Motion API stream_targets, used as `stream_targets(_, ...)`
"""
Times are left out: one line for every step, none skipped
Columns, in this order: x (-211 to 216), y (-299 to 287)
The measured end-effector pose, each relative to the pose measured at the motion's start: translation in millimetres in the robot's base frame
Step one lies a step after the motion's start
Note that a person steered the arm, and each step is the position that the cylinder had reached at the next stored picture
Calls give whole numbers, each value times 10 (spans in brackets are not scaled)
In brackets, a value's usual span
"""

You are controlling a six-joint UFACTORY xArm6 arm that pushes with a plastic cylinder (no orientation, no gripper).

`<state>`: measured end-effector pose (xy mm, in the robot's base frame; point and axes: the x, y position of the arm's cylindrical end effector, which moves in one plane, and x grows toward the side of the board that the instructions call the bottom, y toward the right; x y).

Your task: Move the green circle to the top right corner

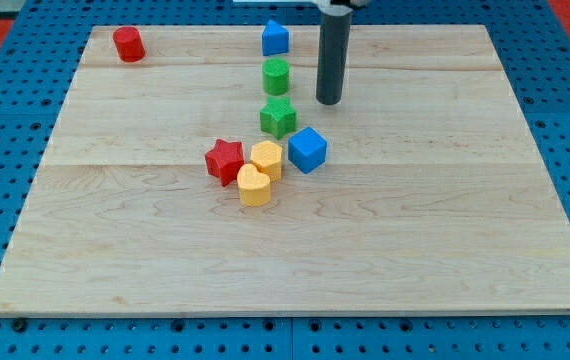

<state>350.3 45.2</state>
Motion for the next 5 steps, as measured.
stream_targets(207, -250)
stream_targets(57, -653)
stream_targets(-179, -959)
stream_targets(-353, -867)
stream_targets(-390, -493)
